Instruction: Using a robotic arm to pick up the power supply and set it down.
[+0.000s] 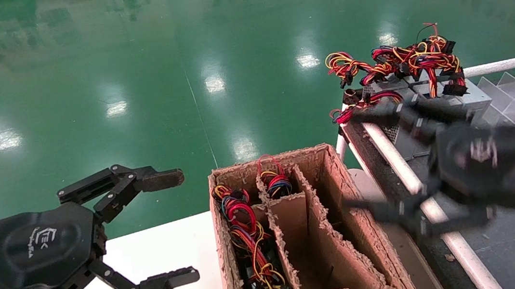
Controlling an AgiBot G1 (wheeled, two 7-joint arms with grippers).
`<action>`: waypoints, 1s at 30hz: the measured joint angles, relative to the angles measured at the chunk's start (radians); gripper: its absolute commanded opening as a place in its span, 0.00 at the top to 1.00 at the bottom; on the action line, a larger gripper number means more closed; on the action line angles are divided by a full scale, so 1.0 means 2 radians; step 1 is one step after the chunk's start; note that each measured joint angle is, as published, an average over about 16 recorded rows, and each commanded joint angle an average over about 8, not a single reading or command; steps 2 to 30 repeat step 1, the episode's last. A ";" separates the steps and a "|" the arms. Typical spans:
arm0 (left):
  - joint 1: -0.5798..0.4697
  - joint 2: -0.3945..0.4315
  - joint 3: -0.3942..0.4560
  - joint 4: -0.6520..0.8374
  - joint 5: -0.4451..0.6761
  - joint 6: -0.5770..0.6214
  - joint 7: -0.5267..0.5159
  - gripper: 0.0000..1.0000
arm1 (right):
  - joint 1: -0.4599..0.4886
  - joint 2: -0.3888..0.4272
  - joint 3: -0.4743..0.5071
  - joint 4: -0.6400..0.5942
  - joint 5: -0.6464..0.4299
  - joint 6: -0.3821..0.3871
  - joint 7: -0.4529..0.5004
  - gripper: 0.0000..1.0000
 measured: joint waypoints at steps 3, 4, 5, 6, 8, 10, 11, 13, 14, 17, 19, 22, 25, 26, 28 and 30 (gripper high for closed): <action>0.000 0.000 0.000 0.000 0.000 0.000 0.000 0.00 | -0.004 0.001 0.000 0.006 0.002 -0.002 0.002 0.00; 0.000 0.000 0.000 0.000 0.000 0.000 0.000 0.00 | -0.004 0.001 0.000 0.006 0.002 -0.002 0.002 0.00; 0.000 0.000 0.000 0.000 0.000 0.000 0.000 0.00 | -0.004 0.001 0.000 0.006 0.002 -0.002 0.002 0.00; 0.000 0.000 0.000 0.000 0.000 0.000 0.000 0.00 | -0.004 0.001 0.000 0.006 0.002 -0.002 0.002 0.00; 0.000 0.000 0.000 0.000 0.000 0.000 0.000 0.00 | -0.004 0.001 0.000 0.006 0.002 -0.002 0.002 0.00; 0.000 0.000 0.000 0.000 0.000 0.000 0.000 0.00 | -0.004 0.001 0.000 0.006 0.002 -0.002 0.002 0.00; 0.000 0.000 0.000 0.000 0.000 0.000 0.000 0.00 | -0.004 0.001 0.000 0.006 0.002 -0.002 0.002 0.00; 0.000 0.000 0.000 0.000 0.000 0.000 0.000 0.00 | -0.004 0.001 0.000 0.006 0.002 -0.002 0.002 0.00; 0.000 0.000 0.000 0.000 0.000 0.000 0.000 0.00 | -0.004 0.001 0.000 0.006 0.002 -0.002 0.002 0.00; 0.000 0.000 0.000 0.000 0.000 0.000 0.000 0.00 | -0.004 0.001 0.000 0.006 0.002 -0.002 0.002 0.00; 0.000 0.000 0.000 0.000 0.000 0.000 0.000 0.00 | -0.004 0.001 0.000 0.006 0.002 -0.002 0.002 0.00; 0.000 0.000 0.000 0.000 0.000 0.000 0.000 0.00 | -0.004 0.001 0.000 0.006 0.002 -0.002 0.002 0.00; 0.000 0.000 0.000 0.000 0.000 0.000 0.000 0.00 | -0.004 0.001 0.000 0.006 0.002 -0.002 0.002 0.00; 0.000 0.000 0.000 0.000 0.000 0.000 0.000 0.00 | -0.004 0.001 0.000 0.006 0.002 -0.002 0.002 0.00; 0.000 0.000 0.000 0.000 0.000 0.000 0.000 0.00 | -0.004 0.001 0.000 0.006 0.002 -0.002 0.002 0.00; 0.000 0.000 0.000 0.000 0.000 0.000 0.000 0.00 | -0.004 0.001 0.000 0.006 0.002 -0.002 0.002 0.00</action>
